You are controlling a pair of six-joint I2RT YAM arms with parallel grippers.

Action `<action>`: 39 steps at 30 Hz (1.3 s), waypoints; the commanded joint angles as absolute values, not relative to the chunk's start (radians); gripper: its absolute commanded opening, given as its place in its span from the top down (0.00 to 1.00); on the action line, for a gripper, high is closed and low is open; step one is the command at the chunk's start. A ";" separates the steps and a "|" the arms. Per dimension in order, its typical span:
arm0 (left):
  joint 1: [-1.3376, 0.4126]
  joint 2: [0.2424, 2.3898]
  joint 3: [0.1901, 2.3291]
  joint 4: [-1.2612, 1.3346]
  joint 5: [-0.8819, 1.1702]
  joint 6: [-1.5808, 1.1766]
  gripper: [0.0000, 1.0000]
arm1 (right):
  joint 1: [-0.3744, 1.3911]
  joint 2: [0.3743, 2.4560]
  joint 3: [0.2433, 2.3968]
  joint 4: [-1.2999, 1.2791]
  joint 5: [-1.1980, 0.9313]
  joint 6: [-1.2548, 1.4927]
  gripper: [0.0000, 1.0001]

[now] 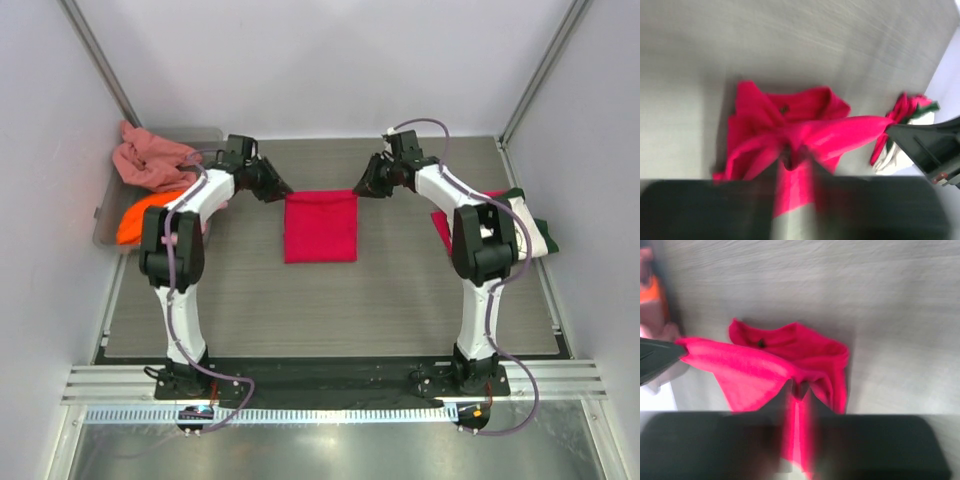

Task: Fold and stack the t-shirts
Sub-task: Fold the tshirt, then neatly place the folded tshirt to the corner

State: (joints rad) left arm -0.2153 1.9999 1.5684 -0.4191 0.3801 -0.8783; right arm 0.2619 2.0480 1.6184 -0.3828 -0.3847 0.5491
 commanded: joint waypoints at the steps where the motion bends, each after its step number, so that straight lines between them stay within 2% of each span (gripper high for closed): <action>1: -0.199 2.147 1.721 -0.379 0.475 -0.845 0.37 | 0.252 2.118 1.715 -0.327 -0.383 0.551 0.38; 2: -0.199 2.164 1.732 -0.376 0.489 -0.847 0.19 | 0.252 2.131 1.720 -0.324 -0.379 0.545 0.24; 3: -0.199 2.160 1.721 -0.371 0.465 -0.844 0.08 | 0.252 2.125 1.706 -0.305 -0.368 0.538 0.16; 4: -0.199 2.145 1.698 -0.347 0.444 -0.835 0.02 | 0.252 2.114 1.688 -0.289 -0.367 0.529 0.14; 9: -0.201 2.027 1.540 -0.270 0.342 -0.770 0.00 | 0.252 2.028 1.548 -0.223 -0.363 0.489 0.16; 16: -0.212 2.046 1.497 -0.264 0.331 -0.738 0.10 | 0.256 2.077 1.459 -0.167 -0.411 0.541 0.36; 21: -0.233 2.109 1.508 -0.270 0.324 -0.744 0.13 | 0.271 2.108 1.440 -0.152 -0.410 0.563 0.37; 28: -0.262 2.183 1.536 -0.288 0.308 -0.755 0.27 | 0.298 2.167 1.483 -0.144 -0.407 0.574 0.44; 31: -0.273 2.194 1.535 -0.288 0.290 -0.750 0.35 | 0.302 2.178 1.485 -0.144 -0.390 0.569 0.53; 32: -0.275 2.195 1.537 -0.288 0.287 -0.750 0.40 | 0.302 2.183 1.488 -0.146 -0.390 0.568 0.60; 35: -0.282 2.204 1.532 -0.287 0.272 -0.758 0.50 | 0.304 2.186 1.488 -0.144 -0.367 0.563 0.69; 39: -0.288 2.217 1.534 -0.285 0.261 -0.762 0.53 | 0.302 2.177 1.483 -0.158 -0.345 0.555 0.68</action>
